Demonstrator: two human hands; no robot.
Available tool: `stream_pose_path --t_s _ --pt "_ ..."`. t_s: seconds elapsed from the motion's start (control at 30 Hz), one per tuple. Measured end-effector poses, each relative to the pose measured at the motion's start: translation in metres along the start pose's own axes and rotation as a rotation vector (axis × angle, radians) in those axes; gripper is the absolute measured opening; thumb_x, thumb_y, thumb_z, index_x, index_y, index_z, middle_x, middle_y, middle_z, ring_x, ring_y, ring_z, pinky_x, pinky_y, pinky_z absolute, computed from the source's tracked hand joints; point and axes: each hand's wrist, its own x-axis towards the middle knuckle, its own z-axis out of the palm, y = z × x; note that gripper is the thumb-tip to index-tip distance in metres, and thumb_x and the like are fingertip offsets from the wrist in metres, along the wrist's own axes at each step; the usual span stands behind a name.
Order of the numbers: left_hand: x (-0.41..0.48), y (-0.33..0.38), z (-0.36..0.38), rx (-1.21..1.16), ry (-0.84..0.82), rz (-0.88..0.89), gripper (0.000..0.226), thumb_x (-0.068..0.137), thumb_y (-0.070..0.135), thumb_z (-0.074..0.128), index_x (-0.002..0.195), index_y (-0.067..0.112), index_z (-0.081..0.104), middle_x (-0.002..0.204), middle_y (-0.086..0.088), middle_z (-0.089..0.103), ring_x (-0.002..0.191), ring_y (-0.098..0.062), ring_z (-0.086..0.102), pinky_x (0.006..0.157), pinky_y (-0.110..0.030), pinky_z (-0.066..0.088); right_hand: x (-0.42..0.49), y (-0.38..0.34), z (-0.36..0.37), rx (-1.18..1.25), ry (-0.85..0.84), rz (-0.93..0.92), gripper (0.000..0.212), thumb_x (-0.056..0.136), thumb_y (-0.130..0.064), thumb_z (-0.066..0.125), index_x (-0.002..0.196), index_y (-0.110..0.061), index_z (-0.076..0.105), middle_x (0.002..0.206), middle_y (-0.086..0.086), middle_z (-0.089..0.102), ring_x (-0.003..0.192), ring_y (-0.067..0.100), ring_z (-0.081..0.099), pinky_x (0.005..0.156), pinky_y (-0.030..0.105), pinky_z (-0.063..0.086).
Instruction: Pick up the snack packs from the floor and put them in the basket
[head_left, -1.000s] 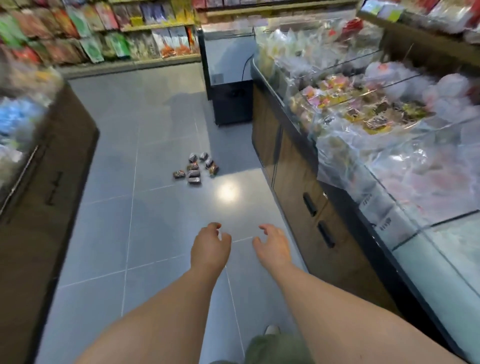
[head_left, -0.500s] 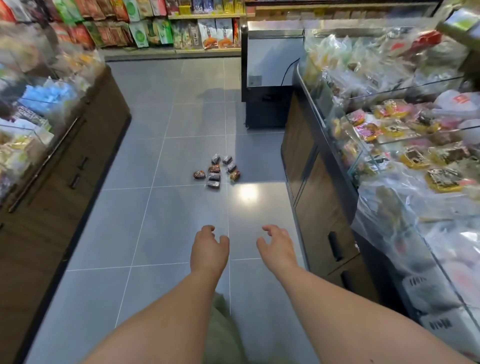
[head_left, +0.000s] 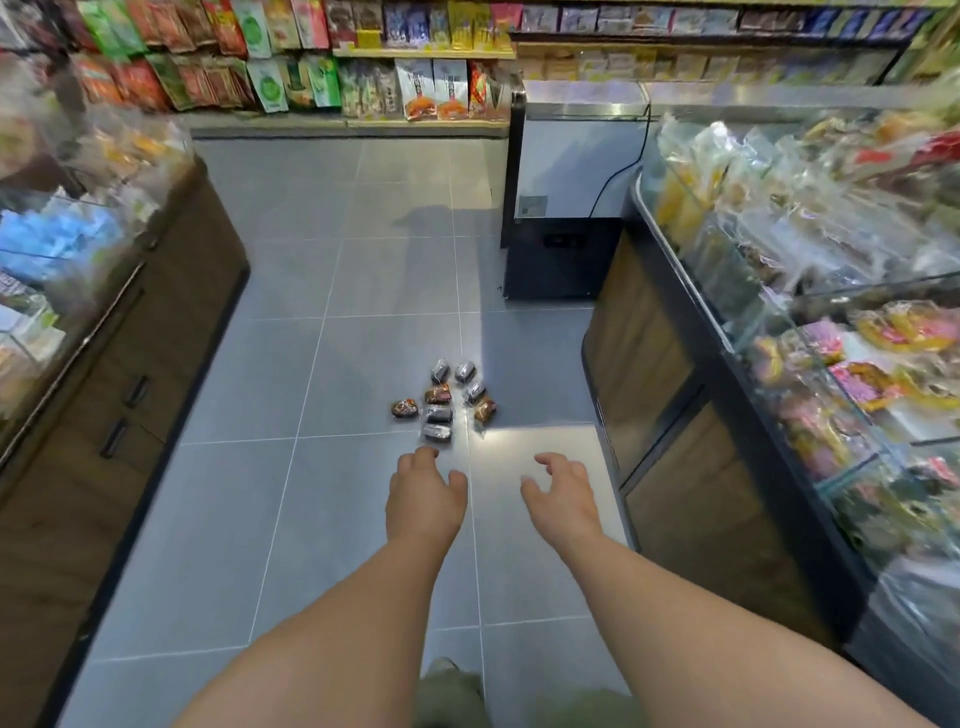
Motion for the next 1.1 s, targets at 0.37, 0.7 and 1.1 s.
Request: stream_pose_path --t_s 0.37,0.7,1.1 --pt "0.125 0.01 -0.004 -0.015 -0.047 -0.136 0.045 0.093 0.025 0.049 0.135 0.012 0.045 0.137 -0.009 0.043 0.122 -0.026 0.046 0.1 -0.035 0.039 0.116 -0.045 0.031 -0.077 -0.117 0.078 0.04 0.097 -0.029 0.047 0.135 -0.019 0.044 0.139 0.006 0.034 0.129 0.024 0.038 0.104 0.033 0.035" --pt "0.289 0.095 0.004 -0.162 0.051 -0.24 0.043 0.091 0.02 0.055 0.13 0.007 0.043 0.135 -0.011 0.035 0.101 -0.034 0.057 0.09 -0.034 0.045 0.302 -0.114 0.013 -0.077 -0.18 0.056 0.039 0.097 -0.027 0.048 0.134 -0.016 0.047 0.137 0.008 0.04 0.125 0.026 0.043 0.103 0.033 0.036" --pt "0.41 0.105 0.013 -0.132 -0.004 -0.34 0.048 0.089 0.019 0.056 0.133 0.007 0.043 0.133 -0.014 0.035 0.102 -0.038 0.057 0.095 -0.039 0.045 0.427 -0.16 0.036 -0.114 -0.253 0.158 0.038 0.095 -0.026 0.05 0.131 -0.015 0.05 0.134 0.012 0.042 0.121 0.03 0.047 0.106 0.038 0.038"
